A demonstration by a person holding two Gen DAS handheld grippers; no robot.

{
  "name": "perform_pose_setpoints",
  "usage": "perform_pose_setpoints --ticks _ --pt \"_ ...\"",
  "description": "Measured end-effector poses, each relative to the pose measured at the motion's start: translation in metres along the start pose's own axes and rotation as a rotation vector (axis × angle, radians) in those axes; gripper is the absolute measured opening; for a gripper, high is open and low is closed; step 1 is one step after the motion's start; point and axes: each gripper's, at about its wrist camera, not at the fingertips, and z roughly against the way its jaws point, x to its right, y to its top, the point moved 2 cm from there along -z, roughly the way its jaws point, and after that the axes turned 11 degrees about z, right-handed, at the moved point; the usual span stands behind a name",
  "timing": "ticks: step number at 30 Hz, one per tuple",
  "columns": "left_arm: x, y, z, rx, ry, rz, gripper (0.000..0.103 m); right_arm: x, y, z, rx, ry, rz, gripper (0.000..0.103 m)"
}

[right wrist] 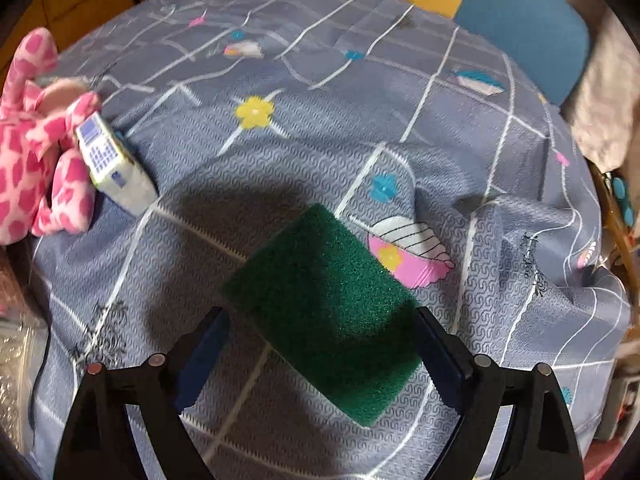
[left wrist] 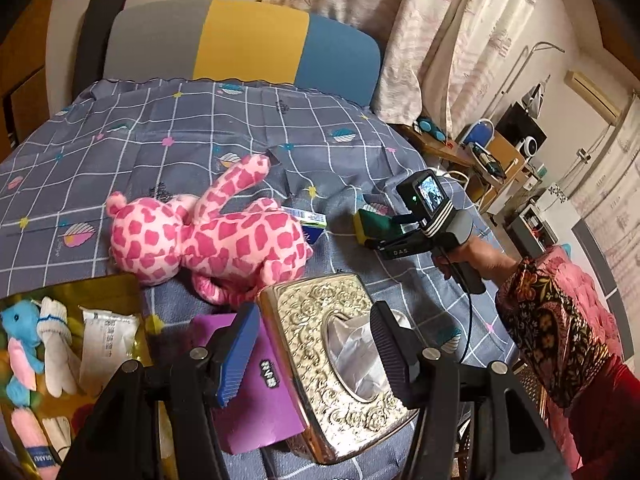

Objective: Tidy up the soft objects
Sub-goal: 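Move the right gripper to the green-yellow sponge and grasp it, then grasp the small soap box with the left gripper while the right holds the sponge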

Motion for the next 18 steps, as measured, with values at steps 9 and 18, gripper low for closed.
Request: perform_pose_setpoints --ticks 9,18 --pt "0.029 0.024 -0.019 -0.017 0.005 -0.035 0.058 -0.004 -0.018 0.019 0.079 -0.027 -0.142 0.058" --pt "0.072 0.064 -0.063 -0.054 0.059 -0.158 0.059 0.002 -0.045 0.048 0.187 0.051 -0.295 0.043"
